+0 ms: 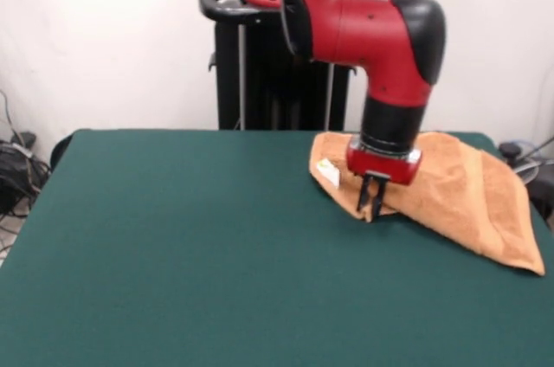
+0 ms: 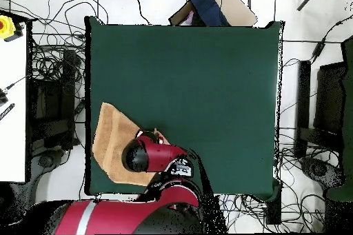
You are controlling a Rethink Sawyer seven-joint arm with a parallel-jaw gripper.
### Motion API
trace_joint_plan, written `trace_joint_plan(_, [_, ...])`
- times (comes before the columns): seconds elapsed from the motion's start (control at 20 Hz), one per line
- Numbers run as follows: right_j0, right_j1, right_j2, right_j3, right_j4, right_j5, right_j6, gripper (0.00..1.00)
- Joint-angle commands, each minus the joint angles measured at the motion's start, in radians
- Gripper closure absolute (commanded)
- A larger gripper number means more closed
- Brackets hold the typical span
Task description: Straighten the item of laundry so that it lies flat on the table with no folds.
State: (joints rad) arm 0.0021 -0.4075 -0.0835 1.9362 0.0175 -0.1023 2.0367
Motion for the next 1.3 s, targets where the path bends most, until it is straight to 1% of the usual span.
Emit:
trace_joint_plan(0.05, [-0.089, 0.137, -0.11, -0.181, -0.067, -0.228, 0.069, 1.0])
trace_joint_plan(0.3, [-0.168, 0.088, -0.057, -0.166, -0.133, -0.18, 0.057, 1.0])
trace_joint_plan(0.35, [-0.169, 0.082, -0.062, -0.163, -0.138, -0.18, 0.057, 1.0])
trace_joint_plan(0.45, [-0.199, 0.071, -0.047, -0.16, -0.17, -0.18, 0.052, 1.0])
trace_joint_plan(0.55, [-0.255, 0.059, -0.015, -0.167, -0.225, -0.167, 0.034, 1.0])
trace_joint_plan(0.7, [-0.375, 0.02, 0.071, -0.179, -0.335, -0.091, -0.014, 1.0])
trace_joint_plan(0.8, [-0.425, -0.01, 0.1, -0.184, -0.388, -0.054, -0.034, 1.0])
trace_joint_plan(0.9, [-0.432, -0.06, 0.087, -0.195, -0.435, -0.041, -0.055, 1.0])
trace_joint_plan(1.0, [-0.413, -0.113, 0.063, -0.188, -0.443, -0.01, -0.051, 1.0])
trace_joint_plan(1.15, [-0.419, -0.191, 0.09, -0.158, -0.446, 0.072, -0.044, 1.0])
trace_joint_plan(1.25, [-0.367, -0.231, 0.06, -0.146, -0.409, 0.129, -0.019, 1.0])
trace_joint_plan(1.3, [-0.328, -0.24, 0.032, -0.143, -0.381, 0.157, 0.003, 1.0])
